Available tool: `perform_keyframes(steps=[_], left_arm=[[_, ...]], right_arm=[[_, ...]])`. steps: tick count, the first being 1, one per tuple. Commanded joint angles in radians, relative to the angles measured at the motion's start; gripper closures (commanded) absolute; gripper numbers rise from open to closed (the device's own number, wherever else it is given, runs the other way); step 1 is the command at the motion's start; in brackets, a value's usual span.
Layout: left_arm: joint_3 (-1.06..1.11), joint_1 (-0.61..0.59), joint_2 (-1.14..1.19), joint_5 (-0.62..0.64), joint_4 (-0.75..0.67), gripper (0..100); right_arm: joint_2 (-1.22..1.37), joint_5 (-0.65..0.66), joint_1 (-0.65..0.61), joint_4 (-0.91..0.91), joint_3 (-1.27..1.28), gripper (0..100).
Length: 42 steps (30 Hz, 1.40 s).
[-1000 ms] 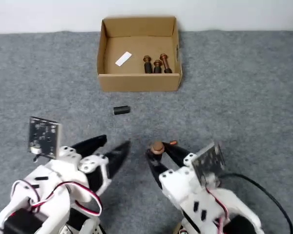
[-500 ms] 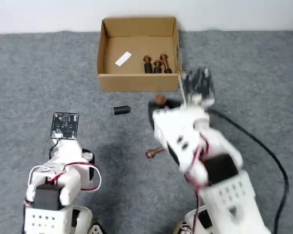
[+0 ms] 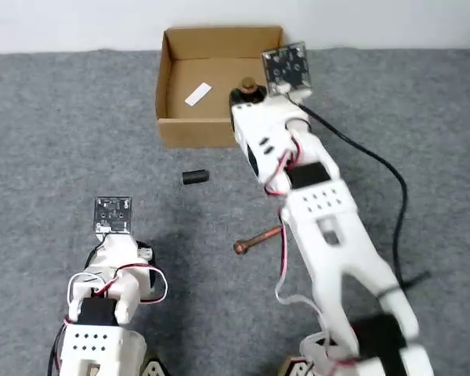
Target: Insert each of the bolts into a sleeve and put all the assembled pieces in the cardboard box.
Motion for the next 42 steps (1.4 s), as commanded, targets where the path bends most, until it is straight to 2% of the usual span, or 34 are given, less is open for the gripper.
perform_keyframes(steps=[1,7,10,17,24,35,42], left_arm=[[0.012,-0.005,-0.009,0.0,-0.043,99],[0.012,-0.005,-0.009,0.0,-0.044,99],[0.012,-0.005,-0.009,0.0,-0.046,99],[0.013,-0.006,-0.009,0.0,-0.048,99],[0.013,-0.006,-0.009,0.0,-0.048,99],[0.013,-0.006,-0.009,0.0,-0.048,99],[0.013,-0.006,-0.009,0.0,-0.048,99]], right_arm=[[0.124,0.011,0.035,-0.054,-0.199,99.1],[0.334,0.023,0.071,-0.035,-0.399,99.1],[0.4,0.081,0.07,0.056,-0.462,99.0],[0.501,0.086,0.077,0.236,-0.559,98.7],[0.512,0.084,0.071,0.285,-0.589,82.9],[0.578,0.091,0.077,0.229,-0.69,91.9],[0.619,0.083,0.064,0.435,-0.901,91.9]])
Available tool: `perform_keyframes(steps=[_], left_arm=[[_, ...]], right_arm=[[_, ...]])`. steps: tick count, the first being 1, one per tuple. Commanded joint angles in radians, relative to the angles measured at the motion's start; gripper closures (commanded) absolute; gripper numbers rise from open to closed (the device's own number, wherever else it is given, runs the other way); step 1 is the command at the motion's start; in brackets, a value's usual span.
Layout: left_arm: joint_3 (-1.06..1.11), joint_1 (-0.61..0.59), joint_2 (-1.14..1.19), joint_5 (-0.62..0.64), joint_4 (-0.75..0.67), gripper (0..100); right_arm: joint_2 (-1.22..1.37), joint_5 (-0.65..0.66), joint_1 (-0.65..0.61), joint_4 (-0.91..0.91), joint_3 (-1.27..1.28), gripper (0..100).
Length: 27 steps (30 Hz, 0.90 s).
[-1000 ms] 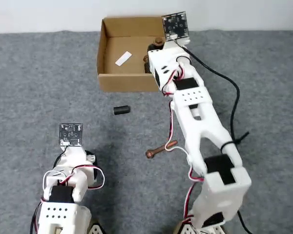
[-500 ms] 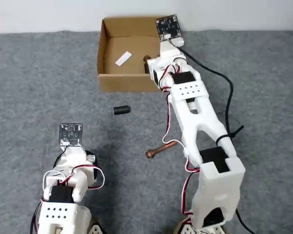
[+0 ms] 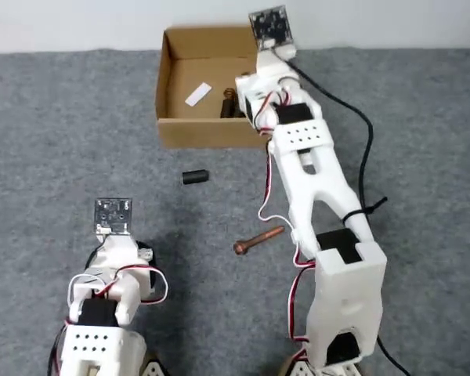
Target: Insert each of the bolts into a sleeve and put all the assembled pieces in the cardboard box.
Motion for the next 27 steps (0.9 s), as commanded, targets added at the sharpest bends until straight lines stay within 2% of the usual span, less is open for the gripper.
perform_keyframes(steps=[1,12,16,20,25,27], left_arm=[[-0.007,-0.006,-0.009,-0.002,-0.025,99],[-0.007,-0.083,-0.009,-0.002,-0.051,99],[-0.007,-0.097,-0.009,-0.002,-0.052,99],[-0.007,-0.172,-0.009,-0.002,-0.083,99],[-0.002,-0.184,-0.009,-0.002,-0.095,99],[-0.002,-0.183,-0.009,-0.002,-0.095,99]], right_arm=[[-0.018,0.003,-0.01,0.134,-0.155,92.1],[-0.016,0.02,-0.073,0.72,-0.348,92.4],[-0.013,0.235,-0.116,0.877,-0.35,92.4],[-0.005,0.488,-0.16,0.928,-0.35,92.4],[0.007,0.637,-0.216,0.928,-0.348,90.9],[0.024,0.683,-0.236,0.931,-0.348,86.0]])
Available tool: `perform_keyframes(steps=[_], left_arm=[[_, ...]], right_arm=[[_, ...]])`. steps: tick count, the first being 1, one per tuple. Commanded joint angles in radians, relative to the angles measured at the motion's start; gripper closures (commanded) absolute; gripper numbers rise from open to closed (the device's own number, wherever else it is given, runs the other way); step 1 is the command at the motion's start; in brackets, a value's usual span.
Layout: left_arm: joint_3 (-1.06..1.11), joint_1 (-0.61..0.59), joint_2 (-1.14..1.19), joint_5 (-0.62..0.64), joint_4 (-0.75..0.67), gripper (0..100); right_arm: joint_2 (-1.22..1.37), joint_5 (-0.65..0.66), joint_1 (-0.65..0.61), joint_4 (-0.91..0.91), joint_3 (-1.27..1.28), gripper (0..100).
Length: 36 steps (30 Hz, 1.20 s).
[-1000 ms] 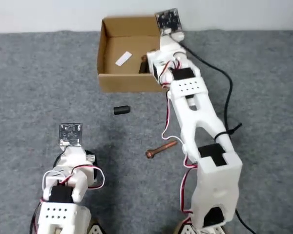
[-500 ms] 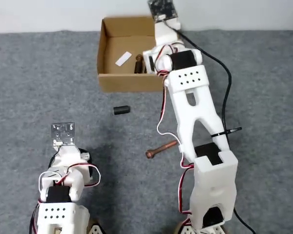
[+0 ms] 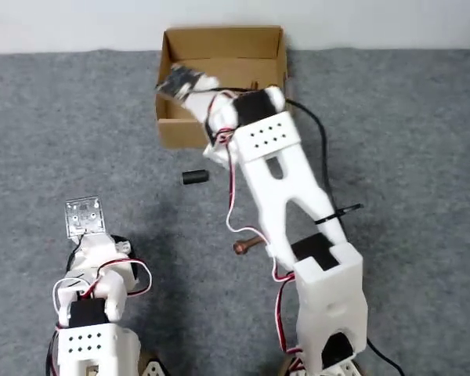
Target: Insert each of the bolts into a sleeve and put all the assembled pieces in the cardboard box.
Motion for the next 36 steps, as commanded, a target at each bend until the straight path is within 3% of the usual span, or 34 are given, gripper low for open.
perform_keyframes(steps=[1,3,13,36], left_arm=[[-0.002,-0.006,-0.009,-0.002,-0.029,99],[-0.002,-0.003,-0.009,-0.002,-0.029,99],[-0.002,-0.003,-0.009,-0.002,-0.029,99],[-0.002,-0.002,-0.009,-0.002,-0.029,99]], right_arm=[[0.008,0.087,-0.033,0.012,-0.051,83.0],[0.041,0.1,-0.048,0.008,-0.051,78.9],[0.2,0.239,-0.085,-0.107,-0.051,78.6],[0.378,0.313,-0.156,-0.302,-0.051,78.7]])
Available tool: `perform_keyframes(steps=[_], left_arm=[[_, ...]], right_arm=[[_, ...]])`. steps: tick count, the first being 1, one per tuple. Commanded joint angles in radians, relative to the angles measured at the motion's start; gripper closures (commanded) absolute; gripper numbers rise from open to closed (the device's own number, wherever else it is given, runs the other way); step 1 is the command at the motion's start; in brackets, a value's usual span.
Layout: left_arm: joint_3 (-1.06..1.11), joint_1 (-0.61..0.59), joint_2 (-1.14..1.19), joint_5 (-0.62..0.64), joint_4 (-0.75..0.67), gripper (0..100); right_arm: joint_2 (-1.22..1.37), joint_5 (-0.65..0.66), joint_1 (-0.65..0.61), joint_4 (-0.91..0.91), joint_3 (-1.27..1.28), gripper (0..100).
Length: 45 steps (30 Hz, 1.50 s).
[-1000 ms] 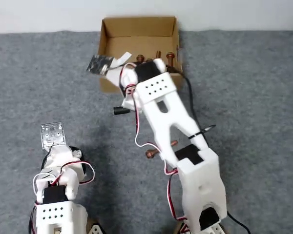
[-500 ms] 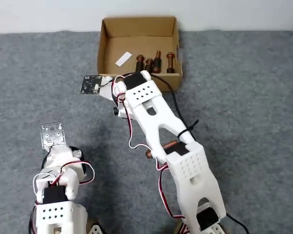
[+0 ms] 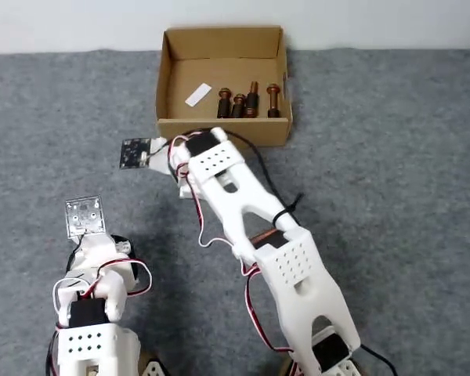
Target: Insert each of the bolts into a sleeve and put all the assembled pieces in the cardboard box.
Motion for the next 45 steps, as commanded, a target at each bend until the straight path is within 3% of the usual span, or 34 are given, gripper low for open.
perform_keyframes(steps=[1,8,16,23,34,39,45], left_arm=[[-0.002,-0.002,-0.009,-0.002,-0.028,99],[-0.002,-0.002,-0.009,-0.002,-0.028,99],[-0.001,-0.002,-0.009,-0.002,-0.028,99],[0.022,0.021,-0.009,-0.002,-0.075,99],[0.024,0.063,-0.009,-0.002,-0.077,99],[0.024,0.137,-0.009,-0.002,-0.077,99],[-0.016,0.141,-0.008,-0.006,-0.055,99]], right_arm=[[0.007,0.009,-0.021,-0.013,-0.051,79.5],[0.041,0.005,-0.028,0.012,-0.051,99.5],[-0.051,-0.009,-0.016,0.173,-0.052,98.8],[-0.246,-0.187,0.008,0.262,-0.052,98.9],[-0.604,-0.404,0.097,0.545,-0.051,98.9],[-0.808,-0.546,0.196,0.55,-0.043,99.0],[-1.104,-0.68,0.302,0.552,0.104,99.0]])
